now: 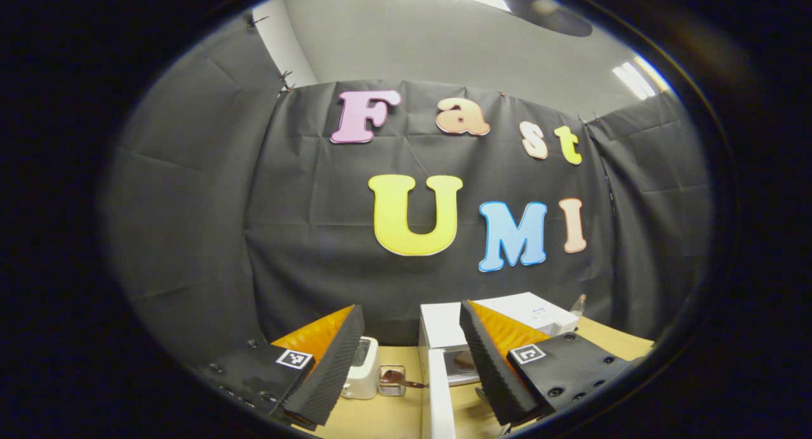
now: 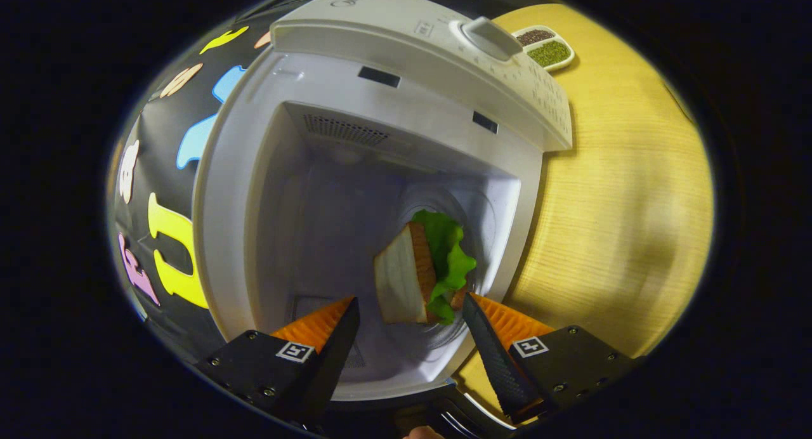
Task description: Open the microwave oven with the left hand, put the food in, and close the microwave oven.
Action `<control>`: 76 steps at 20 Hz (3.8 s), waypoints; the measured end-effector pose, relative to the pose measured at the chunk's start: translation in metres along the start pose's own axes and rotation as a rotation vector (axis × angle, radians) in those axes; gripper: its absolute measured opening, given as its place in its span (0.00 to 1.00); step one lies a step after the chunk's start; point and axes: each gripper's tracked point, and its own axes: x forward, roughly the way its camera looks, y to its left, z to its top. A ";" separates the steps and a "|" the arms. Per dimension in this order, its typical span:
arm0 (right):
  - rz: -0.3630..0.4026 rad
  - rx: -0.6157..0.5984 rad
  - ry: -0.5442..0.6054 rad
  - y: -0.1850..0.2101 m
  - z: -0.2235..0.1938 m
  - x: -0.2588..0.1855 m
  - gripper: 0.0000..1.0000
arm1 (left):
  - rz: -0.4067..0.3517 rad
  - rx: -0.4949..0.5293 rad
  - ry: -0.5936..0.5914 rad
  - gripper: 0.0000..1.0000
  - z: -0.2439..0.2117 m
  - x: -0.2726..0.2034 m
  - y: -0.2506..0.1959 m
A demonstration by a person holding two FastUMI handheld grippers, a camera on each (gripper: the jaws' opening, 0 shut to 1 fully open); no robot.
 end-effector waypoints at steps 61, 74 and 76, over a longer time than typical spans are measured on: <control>0.180 -1.180 -0.384 0.108 0.223 -0.369 0.97 | 0.127 0.123 0.328 0.07 -0.174 -0.121 -0.003; 0.118 -1.178 -0.400 0.099 0.208 -0.379 0.97 | -0.058 0.045 0.474 0.07 -0.254 -0.144 -0.034; 0.119 -1.176 -0.412 0.101 0.206 -0.384 0.97 | -0.118 0.034 0.466 0.07 -0.251 -0.142 -0.057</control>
